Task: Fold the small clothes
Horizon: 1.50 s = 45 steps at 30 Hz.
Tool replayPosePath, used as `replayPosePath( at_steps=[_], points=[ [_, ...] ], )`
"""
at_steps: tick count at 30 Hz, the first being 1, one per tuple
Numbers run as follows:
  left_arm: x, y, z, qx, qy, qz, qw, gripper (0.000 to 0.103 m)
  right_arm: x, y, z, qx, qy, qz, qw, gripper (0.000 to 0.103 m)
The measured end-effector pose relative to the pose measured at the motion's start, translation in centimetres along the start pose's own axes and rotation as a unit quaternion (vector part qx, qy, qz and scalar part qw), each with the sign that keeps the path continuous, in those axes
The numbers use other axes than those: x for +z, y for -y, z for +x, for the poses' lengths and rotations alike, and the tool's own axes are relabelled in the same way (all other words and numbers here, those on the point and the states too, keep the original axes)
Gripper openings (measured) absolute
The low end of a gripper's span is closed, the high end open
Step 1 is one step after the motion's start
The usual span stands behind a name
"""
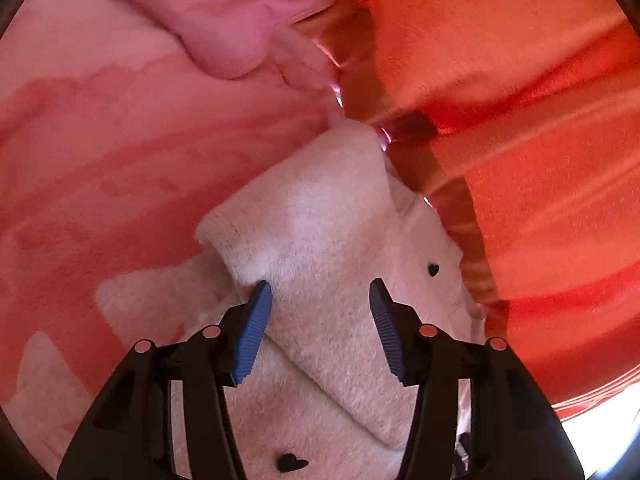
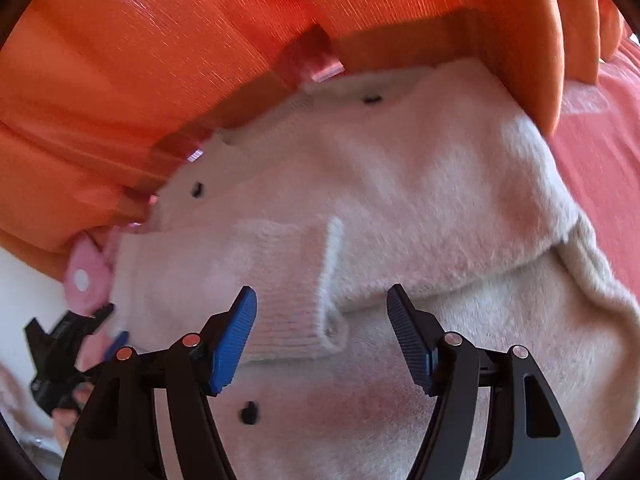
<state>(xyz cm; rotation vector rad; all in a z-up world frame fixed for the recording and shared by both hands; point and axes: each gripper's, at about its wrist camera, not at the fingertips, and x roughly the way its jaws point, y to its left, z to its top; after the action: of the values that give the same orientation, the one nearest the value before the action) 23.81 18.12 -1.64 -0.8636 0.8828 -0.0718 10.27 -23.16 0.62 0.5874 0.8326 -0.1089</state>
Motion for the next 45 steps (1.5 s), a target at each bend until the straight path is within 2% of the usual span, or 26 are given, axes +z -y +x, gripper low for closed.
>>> replayPosePath(
  at_steps=[1, 2, 3, 5, 7, 9, 10, 11, 12, 14, 16, 18, 21, 22, 23, 24, 25, 27, 30, 31, 33, 34, 35, 38, 43, 45],
  points=[
    [-0.3, 0.3, 0.2, 0.0, 0.003, 0.0, 1.0, 0.046, -0.2, -0.3, 0.3, 0.007, -0.006, -0.006, 1.0, 0.053],
    [-0.8, 1.3, 0.5, 0.004, 0.01, 0.004, 0.9999, 0.044, -0.3, -0.8, 0.6, 0.012, -0.011, -0.02, 1.0, 0.021],
    [-0.6, 1.8, 0.3, 0.007, 0.017, 0.009, 0.9998, 0.044, -0.3, -1.6, 0.6, 0.003, -0.006, -0.042, 0.999, 0.009],
    [-0.4, 2.5, -0.4, 0.012, 0.03, 0.022, 0.9993, 0.044, 0.8, -3.1, -1.4, 0.01, 0.037, -0.071, 0.997, 0.008],
    [-0.4, 2.8, -1.3, 0.001, 0.032, 0.015, 0.9994, 0.044, 2.7, -4.3, -4.7, 0.04, 0.089, -0.083, 0.992, 0.007],
    [-0.3, 3.1, -1.7, -0.01, 0.032, 0.01, 0.9994, 0.044, 4.6, -5.4, -9.1, 0.055, 0.165, -0.101, 0.98, 0.007],
    [-0.5, 3.2, -1.8, -0.012, 0.029, 0.008, 0.9995, 0.044, 5.4, -5.4, -10.2, 0.047, 0.19, -0.109, 0.975, 0.007],
    [-0.7, 3.2, -1.7, -0.012, 0.024, 0.006, 0.9996, 0.044, 6.3, -5.1, -10.1, 0.018, 0.2, -0.124, 0.972, 0.007],
    [-1.0, 3.2, -1.3, -0.014, 0.015, 0.003, 0.9998, 0.044, 7.1, -4.5, -8.7, -0.012, 0.185, -0.132, 0.974, 0.007],
    [-2.0, 3.0, -0.2, -0.017, -0.01, -0.004, 0.9998, 0.044, 8.0, -2.5, -4.5, -0.059, 0.121, -0.126, 0.983, 0.007],
    [-2.9, 2.9, 0.7, -0.027, -0.035, -0.014, 0.999, 0.044, 7.7, -0.7, -1.5, -0.089, 0.077, -0.12, 0.986, 0.007],
    [-3.4, 3.3, 1.3, -0.034, -0.046, -0.009, 0.9983, 0.044, 7.3, -0.4, -2.0, -0.065, 0.084, -0.108, 0.988, 0.007],
    [-3.2, 3.4, 2.3, -0.021, -0.038, 0.019, 0.9989, 0.044, 7.1, -0.6, -3.5, -0.023, 0.1, -0.092, 0.99, 0.007],
    [-3.0, 2.9, 2.5, -0.016, -0.033, 0.017, 0.9992, 0.029, 7.1, -0.5, -3.6, -0.015, 0.101, -0.088, 0.991, 0.007],
    [-2.7, 2.3, 2.6, -0.01, -0.029, 0.012, 0.9994, 0.008, 7.2, -0.4, -3.8, -0.007, 0.099, -0.081, 0.992, 0.007],
    [-2.5, 1.9, 2.7, -0.003, -0.028, 0.005, 0.9996, 0.002, 7.4, -0.2, -4.1, 0.002, 0.1, -0.078, 0.992, 0.007],
    [-2.1, 1.6, 2.5, -0.004, -0.022, -0.004, 0.9997, 0.0, 7.4, -0.2, -4.7, 0.015, 0.106, -0.077, 0.991, 0.007],
    [-1.8, 1.8, 1.5, 0.009, -0.005, 0.01, 0.9999, 0.0, 7.4, -0.7, -6.2, 0.043, 0.128, -0.081, 0.987, 0.007],
    [-2.5, 2.9, 0.7, 0.013, -0.014, 0.005, 0.9998, 0.002, 7.5, 0.5, -6.1, 0.032, 0.13, -0.073, 0.988, 0.007],
    [-3.2, 3.4, 0.8, 0.007, -0.026, 0.006, 0.9996, 0.008, 7.5, 0.9, -5.7, 0.029, 0.125, -0.064, 0.99, 0.007],
    [-4.3, 4.1, 1.1, 0.012, -0.046, 0.007, 0.9989, 0.034, 7.4, 1.7, -4.6, 0.031, 0.113, -0.044, 0.992, 0.007],
    [-5.2, 4.3, 1.3, 0.024, -0.054, 0.004, 0.9982, 0.056, 7.1, 2.1, -4.2, 0.03, 0.109, -0.041, 0.993, 0.007],
    [-5.7, 4.2, 1.6, 0.034, -0.056, -0.002, 0.9978, 0.063, 7.0, 1.9, -3.8, 0.024, 0.105, -0.045, 0.993, 0.007],
    [-5.2, 3.6, 2.0, 0.03, -0.032, 0.009, 0.999, 0.063, 6.6, 1.5, -3.5, 0.013, 0.105, -0.056, 0.993, 0.009],
    [-2.1, 1.0, 1.3, 0.006, 0.011, -0.017, 0.9998, 0.055, 5.9, 2.5, -1.3, -0.022, 0.073, -0.062, 0.995, 0.024],
    [-1.6, 0.4, 2.1, -0.001, 0.0, -0.024, 0.9997, 0.038, 5.4, 3.7, 0.6, -0.036, 0.052, -0.051, 0.997, 0.026]
  ],
)
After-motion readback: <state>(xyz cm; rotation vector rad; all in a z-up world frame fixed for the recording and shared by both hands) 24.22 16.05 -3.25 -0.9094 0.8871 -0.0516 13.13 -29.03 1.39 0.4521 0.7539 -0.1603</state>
